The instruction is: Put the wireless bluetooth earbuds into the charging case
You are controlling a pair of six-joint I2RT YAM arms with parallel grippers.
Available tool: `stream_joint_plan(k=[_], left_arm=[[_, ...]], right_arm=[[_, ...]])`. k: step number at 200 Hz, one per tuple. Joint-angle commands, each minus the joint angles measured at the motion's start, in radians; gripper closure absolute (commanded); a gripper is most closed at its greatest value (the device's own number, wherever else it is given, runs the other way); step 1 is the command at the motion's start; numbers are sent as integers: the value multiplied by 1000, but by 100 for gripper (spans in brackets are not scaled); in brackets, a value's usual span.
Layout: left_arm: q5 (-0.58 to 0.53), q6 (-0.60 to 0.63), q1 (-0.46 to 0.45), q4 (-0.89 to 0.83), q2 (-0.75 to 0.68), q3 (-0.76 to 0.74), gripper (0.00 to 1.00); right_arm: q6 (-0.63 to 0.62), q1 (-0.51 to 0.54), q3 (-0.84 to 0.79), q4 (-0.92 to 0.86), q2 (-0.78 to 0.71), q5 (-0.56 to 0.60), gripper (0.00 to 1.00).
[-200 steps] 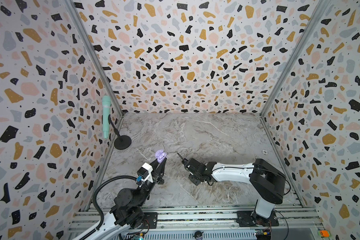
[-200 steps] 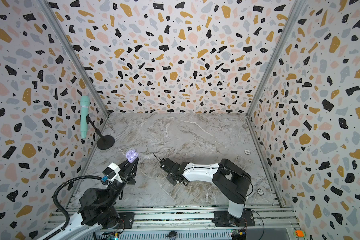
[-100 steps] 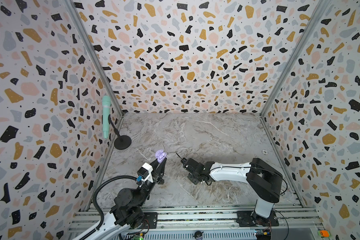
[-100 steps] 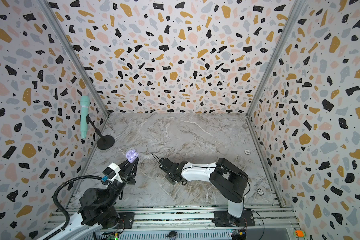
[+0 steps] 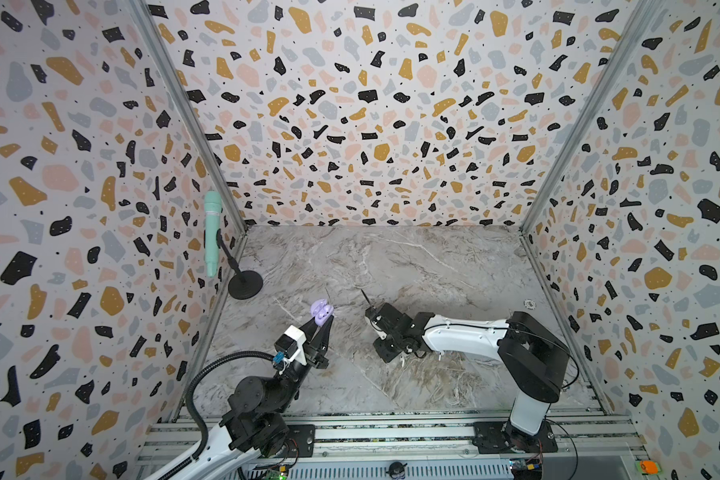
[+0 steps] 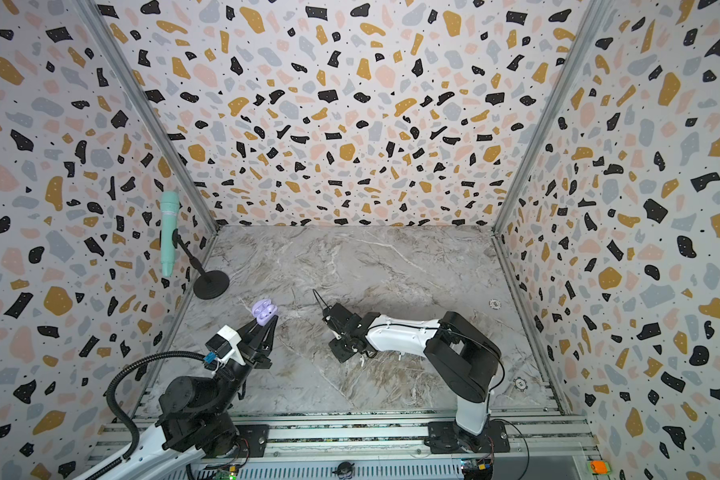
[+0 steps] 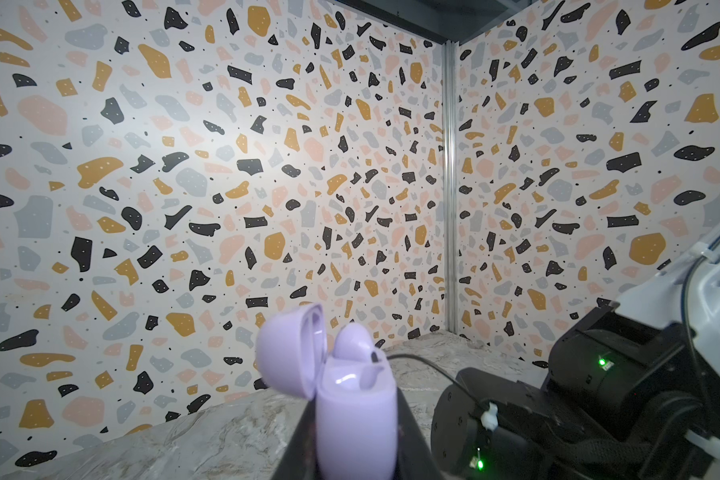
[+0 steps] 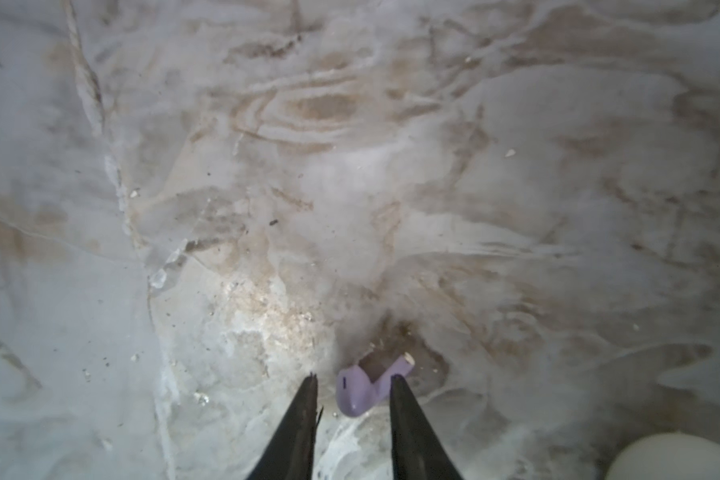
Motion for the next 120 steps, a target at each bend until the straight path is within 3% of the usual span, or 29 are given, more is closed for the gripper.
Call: stream_joint_plan(k=[1, 64, 120], left_arm=[[7, 9, -5, 32, -13, -7, 100], [7, 11, -6, 30, -18, -7, 100], [8, 17, -6, 26, -21, -7, 100]], right_arm=[[18, -33, -17, 9, -81, -77, 67], [-73, -28, -37, 44, -61, -77, 62], [33, -27, -15, -13, -28, -73, 71]])
